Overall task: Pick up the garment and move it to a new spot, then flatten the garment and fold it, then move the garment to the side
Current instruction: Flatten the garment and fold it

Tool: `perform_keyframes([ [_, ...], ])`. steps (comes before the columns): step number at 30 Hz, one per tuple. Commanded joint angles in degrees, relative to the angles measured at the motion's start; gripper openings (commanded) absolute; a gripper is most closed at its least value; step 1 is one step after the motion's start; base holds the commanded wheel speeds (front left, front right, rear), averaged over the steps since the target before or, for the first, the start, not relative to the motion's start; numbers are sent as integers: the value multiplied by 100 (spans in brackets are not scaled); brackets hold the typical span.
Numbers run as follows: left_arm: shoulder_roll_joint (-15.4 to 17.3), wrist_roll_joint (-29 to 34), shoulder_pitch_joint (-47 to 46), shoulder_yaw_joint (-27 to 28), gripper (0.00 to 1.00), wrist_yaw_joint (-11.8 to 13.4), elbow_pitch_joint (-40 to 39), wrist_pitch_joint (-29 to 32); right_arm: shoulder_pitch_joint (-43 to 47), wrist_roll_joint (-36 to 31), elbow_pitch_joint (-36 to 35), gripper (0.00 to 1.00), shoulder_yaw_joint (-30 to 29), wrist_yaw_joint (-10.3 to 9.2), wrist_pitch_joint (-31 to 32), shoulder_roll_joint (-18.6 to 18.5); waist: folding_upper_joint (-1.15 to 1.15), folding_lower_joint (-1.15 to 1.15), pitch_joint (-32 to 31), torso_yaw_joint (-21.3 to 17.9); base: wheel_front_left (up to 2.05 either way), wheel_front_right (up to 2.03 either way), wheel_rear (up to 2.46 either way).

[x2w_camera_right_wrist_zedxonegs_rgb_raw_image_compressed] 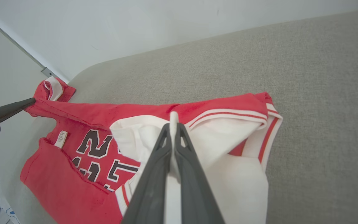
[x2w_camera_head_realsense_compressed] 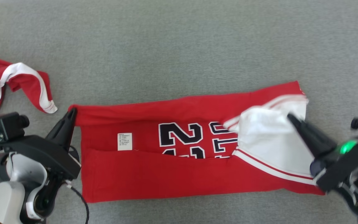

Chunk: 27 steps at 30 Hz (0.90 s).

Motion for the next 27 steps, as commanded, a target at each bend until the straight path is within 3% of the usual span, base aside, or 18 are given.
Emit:
perform_keyframes([
  [1,73,-58,139,64,0,46,16,18,328,5,-139,0,-141,-2,-31,119,0,1,-101,-124,0,0,0],
  [8,84,-165,350,150,0,167,148,47,1019,-213,-286,0,-529,-2,189,552,0,1,-118,-279,0,0,0],
  [9,76,-177,373,166,0,191,179,50,1077,-307,-250,17,-547,-2,253,597,0,1,-122,-287,0,0,0],
  [10,76,-177,373,166,0,191,179,50,1077,-307,-250,17,-547,-2,253,597,0,1,-122,-287,0,0,0],
  [11,77,-173,405,177,0,203,214,51,1112,-358,-231,66,-575,-2,295,668,0,1,-130,-299,0,0,0],
  [12,53,-211,439,182,0,205,248,67,1156,-375,-214,100,-589,-2,337,752,0,1,-140,-303,0,0,0],
  [13,23,-249,446,207,34,200,270,38,1211,-452,-198,100,-605,-2,393,784,0,1,-151,-301,0,0,0],
  [14,11,-261,449,224,60,197,295,-7,1278,-496,-182,100,-626,-2,449,818,0,1,-169,-293,0,0,0],
  [15,6,-267,473,227,100,192,324,-36,1343,-528,-199,100,-642,-2,505,864,0,1,-181,-291,0,0,0],
  [20,-37,-68,575,336,100,299,383,-526,1602,-859,-317,100,-1046,-2,351,1096,0,1,-298,-322,0,0,0],
  [27,-97,682,688,286,100,660,68,-1535,1605,-1649,-313,100,-2188,-2,-370,1813,0,1,-524,-358,0,0,0],
])
